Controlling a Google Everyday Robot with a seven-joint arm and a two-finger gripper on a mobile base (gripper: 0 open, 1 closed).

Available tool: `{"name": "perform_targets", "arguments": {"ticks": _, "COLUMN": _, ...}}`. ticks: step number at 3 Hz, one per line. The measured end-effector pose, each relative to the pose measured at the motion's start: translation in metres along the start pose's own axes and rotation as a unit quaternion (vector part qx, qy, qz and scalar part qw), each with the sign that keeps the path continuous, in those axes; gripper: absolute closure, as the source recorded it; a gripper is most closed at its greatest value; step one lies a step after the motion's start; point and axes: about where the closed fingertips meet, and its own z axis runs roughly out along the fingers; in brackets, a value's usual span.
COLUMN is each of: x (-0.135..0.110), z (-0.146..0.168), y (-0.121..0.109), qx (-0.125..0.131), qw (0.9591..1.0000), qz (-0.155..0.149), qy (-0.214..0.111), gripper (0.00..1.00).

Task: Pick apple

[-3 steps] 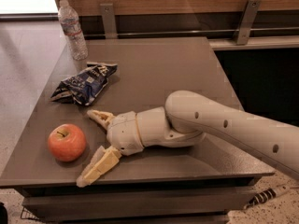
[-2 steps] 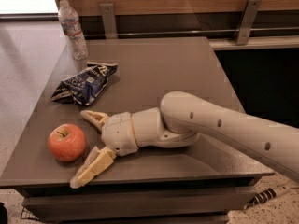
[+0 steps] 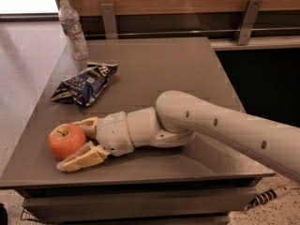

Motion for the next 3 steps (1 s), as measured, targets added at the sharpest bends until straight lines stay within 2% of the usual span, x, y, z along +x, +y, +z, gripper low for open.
{"name": "perform_targets", "arguments": {"ticks": 2, "x": -0.002, "z": 0.004, "y": 0.003, "qx": -0.005, "qw": 1.0000, "qz": -0.002, "qy": 0.000, "gripper": 0.98}}
{"name": "perform_targets", "arguments": {"ticks": 3, "x": -0.012, "z": 0.001, "y": 0.000, "qx": -0.007, "qw": 1.0000, "qz": -0.006, "qy": -0.001, "gripper": 1.00}}
